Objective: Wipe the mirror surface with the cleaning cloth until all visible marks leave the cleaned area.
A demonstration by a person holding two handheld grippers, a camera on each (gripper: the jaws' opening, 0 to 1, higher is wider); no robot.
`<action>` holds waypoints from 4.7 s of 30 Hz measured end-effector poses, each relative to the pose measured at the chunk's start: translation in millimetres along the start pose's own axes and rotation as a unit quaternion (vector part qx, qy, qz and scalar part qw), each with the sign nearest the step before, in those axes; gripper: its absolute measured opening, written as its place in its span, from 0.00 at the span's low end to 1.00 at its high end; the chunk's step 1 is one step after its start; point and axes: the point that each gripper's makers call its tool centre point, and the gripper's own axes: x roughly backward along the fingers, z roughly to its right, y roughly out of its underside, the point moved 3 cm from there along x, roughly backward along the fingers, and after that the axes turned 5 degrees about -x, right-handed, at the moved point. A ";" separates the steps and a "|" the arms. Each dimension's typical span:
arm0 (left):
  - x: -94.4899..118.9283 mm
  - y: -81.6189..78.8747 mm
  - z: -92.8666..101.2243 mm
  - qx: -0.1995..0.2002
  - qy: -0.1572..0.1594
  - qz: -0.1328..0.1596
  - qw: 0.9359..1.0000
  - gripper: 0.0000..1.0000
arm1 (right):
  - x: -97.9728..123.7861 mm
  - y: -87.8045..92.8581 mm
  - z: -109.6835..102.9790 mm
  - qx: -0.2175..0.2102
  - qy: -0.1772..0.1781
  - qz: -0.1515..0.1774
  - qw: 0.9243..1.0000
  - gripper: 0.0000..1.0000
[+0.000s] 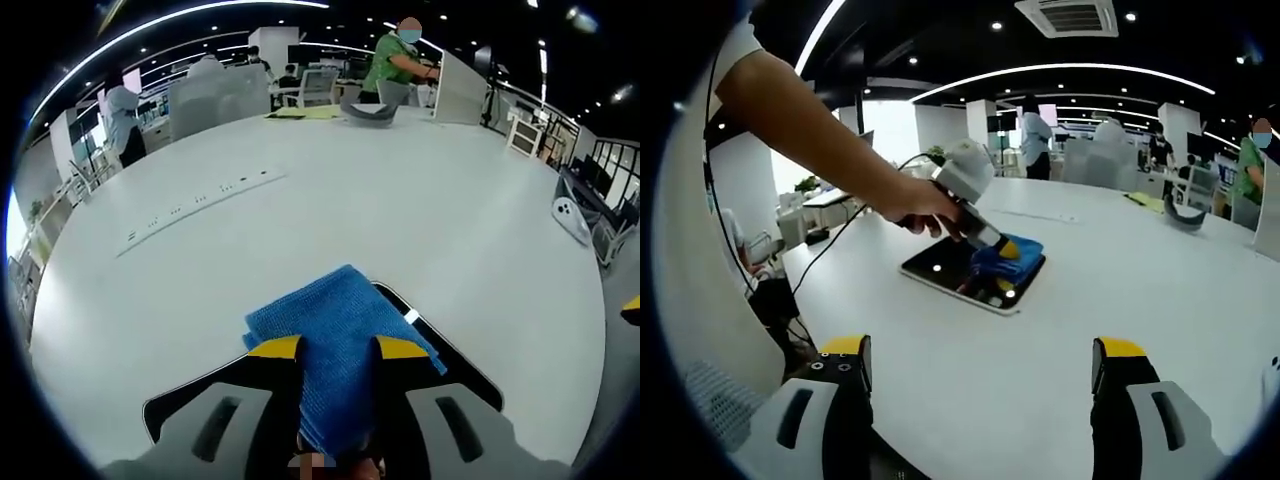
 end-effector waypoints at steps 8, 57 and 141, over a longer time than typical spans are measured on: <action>-2.7 -2.5 4.6 -0.004 0.002 -0.001 1.000 0.26 | 1.4 -0.4 1.4 -0.002 0.002 0.004 1.000 0.91; -2.9 -3.6 25.4 -0.001 0.017 0.012 1.000 0.31 | 6.5 -11.8 5.6 0.000 0.009 0.016 1.000 0.92; 11.1 14.5 34.4 -0.047 0.025 -0.021 0.998 0.13 | 6.7 -23.8 2.5 0.024 0.013 0.025 0.999 0.92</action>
